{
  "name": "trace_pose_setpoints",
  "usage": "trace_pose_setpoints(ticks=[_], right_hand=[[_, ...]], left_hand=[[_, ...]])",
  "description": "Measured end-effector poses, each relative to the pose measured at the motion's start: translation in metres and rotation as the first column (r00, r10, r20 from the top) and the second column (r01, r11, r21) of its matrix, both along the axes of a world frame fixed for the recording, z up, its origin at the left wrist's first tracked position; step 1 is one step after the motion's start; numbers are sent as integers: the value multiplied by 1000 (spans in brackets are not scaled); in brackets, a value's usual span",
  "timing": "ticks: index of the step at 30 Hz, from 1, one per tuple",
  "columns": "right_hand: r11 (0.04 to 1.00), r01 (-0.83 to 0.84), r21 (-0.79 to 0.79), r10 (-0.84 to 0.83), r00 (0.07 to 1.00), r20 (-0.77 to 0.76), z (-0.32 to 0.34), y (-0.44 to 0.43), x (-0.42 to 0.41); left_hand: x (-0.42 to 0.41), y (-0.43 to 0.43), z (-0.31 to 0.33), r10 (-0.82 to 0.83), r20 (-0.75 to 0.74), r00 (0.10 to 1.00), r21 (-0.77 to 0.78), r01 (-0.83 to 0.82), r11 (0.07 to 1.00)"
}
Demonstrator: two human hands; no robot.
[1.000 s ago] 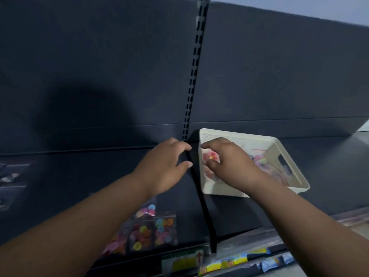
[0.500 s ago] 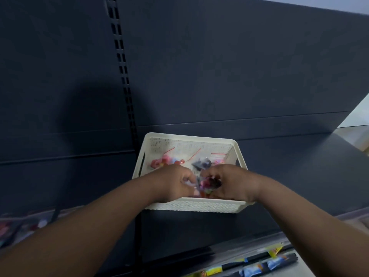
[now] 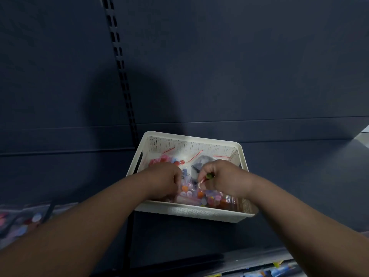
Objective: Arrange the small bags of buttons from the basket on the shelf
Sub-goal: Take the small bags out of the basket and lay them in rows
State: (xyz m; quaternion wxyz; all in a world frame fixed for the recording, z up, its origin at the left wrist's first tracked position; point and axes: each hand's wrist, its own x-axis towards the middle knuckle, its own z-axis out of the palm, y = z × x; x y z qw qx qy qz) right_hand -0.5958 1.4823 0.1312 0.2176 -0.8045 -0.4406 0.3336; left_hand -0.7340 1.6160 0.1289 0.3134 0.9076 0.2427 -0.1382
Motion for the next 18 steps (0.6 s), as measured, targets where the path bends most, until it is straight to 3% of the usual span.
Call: trace_pose_setpoints(ticks=[5,11,15,18], right_hand=[[978,177,111,-125,922,-368,7,2,8],[962,256,91,-163,812,-561,13,5,13],[952,286,112,-164,781,-603,13,7,16],[940,321,117,-187,771,-609,15,8,15]], left_hand=[[4,6,4,24,33,999,-117,-20,993],[14,-12,-4,-64,-29,998,2,64,998],[12,1,5,123,84,989,-191,-105,976],[10,14,12,345,169,923,-432,-245,868]])
